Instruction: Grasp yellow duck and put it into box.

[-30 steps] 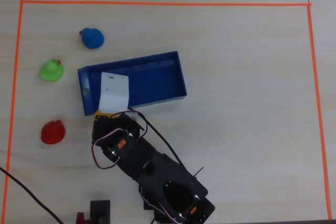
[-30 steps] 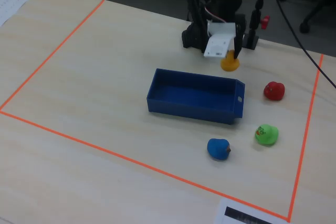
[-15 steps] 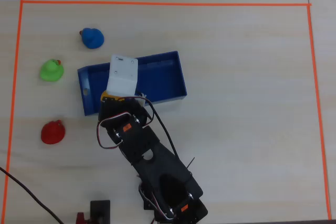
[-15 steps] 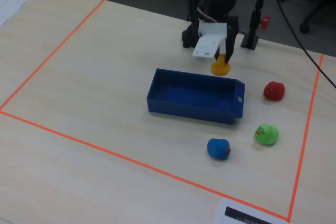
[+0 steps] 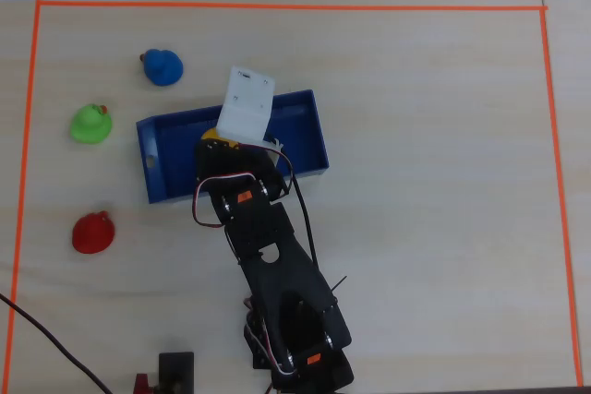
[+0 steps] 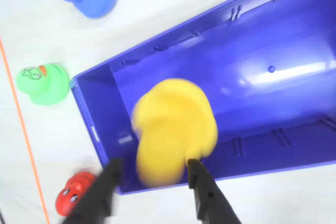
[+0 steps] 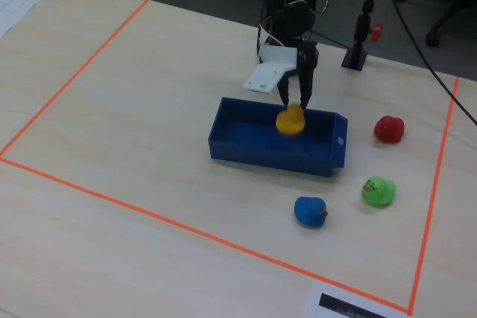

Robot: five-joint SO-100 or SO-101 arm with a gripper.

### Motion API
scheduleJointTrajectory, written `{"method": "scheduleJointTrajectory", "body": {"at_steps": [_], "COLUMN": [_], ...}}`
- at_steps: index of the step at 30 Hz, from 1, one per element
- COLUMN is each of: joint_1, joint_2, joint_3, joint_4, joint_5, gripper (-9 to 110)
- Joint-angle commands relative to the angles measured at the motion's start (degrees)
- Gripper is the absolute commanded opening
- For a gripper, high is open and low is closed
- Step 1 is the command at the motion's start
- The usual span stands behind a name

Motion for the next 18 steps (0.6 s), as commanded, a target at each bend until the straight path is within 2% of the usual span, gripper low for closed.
{"method": "scheduleJointTrajectory", "body": {"at_steps": [1,5,7,9,18], "joint_1": [0.5,1.3,1.2,1.1,11.8], "joint_2": [1.3,4.0,8.1,14.2,54.9], "joint_3": [-1.3,-6.0,-8.3,-6.5,34.2], "joint_4": [1.2,6.0,10.2,12.3,14.1], "joint_5": [-0.4,0.1,0.4,0.2,-9.8], "gripper": [29,26,11,2,0]}}
